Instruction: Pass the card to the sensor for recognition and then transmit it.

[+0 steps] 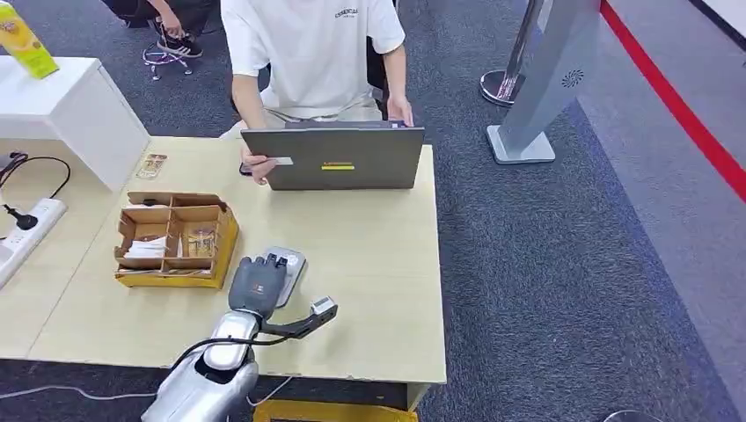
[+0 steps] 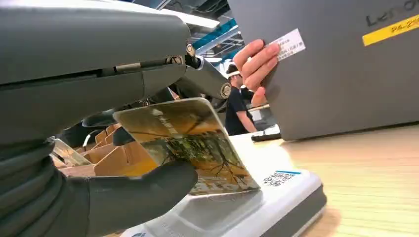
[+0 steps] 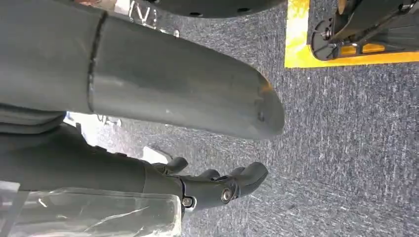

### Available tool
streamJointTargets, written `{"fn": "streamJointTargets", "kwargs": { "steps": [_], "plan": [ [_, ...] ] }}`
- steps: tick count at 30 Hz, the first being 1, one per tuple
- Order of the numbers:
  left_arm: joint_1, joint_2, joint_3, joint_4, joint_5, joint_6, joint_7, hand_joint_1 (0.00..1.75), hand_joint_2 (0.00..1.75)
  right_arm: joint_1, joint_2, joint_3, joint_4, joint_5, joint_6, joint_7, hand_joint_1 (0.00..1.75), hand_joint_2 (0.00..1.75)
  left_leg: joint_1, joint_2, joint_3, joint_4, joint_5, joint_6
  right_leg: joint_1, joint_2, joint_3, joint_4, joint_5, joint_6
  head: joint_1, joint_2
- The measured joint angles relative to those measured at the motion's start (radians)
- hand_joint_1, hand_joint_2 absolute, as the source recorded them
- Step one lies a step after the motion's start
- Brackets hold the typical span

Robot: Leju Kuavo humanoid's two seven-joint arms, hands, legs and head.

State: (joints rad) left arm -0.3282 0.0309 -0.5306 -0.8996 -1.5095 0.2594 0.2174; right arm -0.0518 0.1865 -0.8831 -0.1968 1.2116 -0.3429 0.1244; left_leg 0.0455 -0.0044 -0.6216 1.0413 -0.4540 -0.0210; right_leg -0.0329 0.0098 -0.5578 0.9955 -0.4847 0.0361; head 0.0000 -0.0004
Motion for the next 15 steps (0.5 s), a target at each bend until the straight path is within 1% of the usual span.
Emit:
{"fn": "streamJointTargets", "kwargs": {
  "steps": [7,13,14,15],
  "plan": [
    [-0.015,-0.008,0.010,0.037,-0.001,0.000,0.001,1.75,1.75,0.001,-0.002,0.000,0.000,0.001,0.001,0.000,0.00,0.00,0.000,0.000,0.000,0.000,0.000,0.000,0.000,0.000,0.001,0.000,0.000,0.000,0.000,0.000],
    [-0.032,-0.019,0.026,0.081,0.005,-0.041,0.021,1.75,1.75,0.001,-0.002,0.000,0.000,0.009,-0.002,-0.001,0.00,0.00,0.000,0.000,0.002,0.000,0.000,0.000,0.000,0.000,0.002,0.000,0.000,0.000,0.000,0.000],
    [-0.035,-0.023,0.031,0.087,0.009,-0.036,0.020,1.75,1.75,0.001,-0.002,0.000,0.000,0.013,-0.003,-0.001,0.00,0.00,0.000,0.000,0.002,0.000,0.000,0.000,0.000,0.000,0.002,0.000,0.000,0.000,0.000,0.000],
    [-0.037,-0.025,0.037,0.090,0.012,-0.017,0.016,1.75,1.75,0.001,-0.002,0.000,0.000,0.015,-0.003,-0.001,0.00,0.00,0.000,0.000,0.003,0.000,0.000,0.000,0.000,0.000,0.002,0.000,0.000,0.000,0.000,0.000]
  ]
}}
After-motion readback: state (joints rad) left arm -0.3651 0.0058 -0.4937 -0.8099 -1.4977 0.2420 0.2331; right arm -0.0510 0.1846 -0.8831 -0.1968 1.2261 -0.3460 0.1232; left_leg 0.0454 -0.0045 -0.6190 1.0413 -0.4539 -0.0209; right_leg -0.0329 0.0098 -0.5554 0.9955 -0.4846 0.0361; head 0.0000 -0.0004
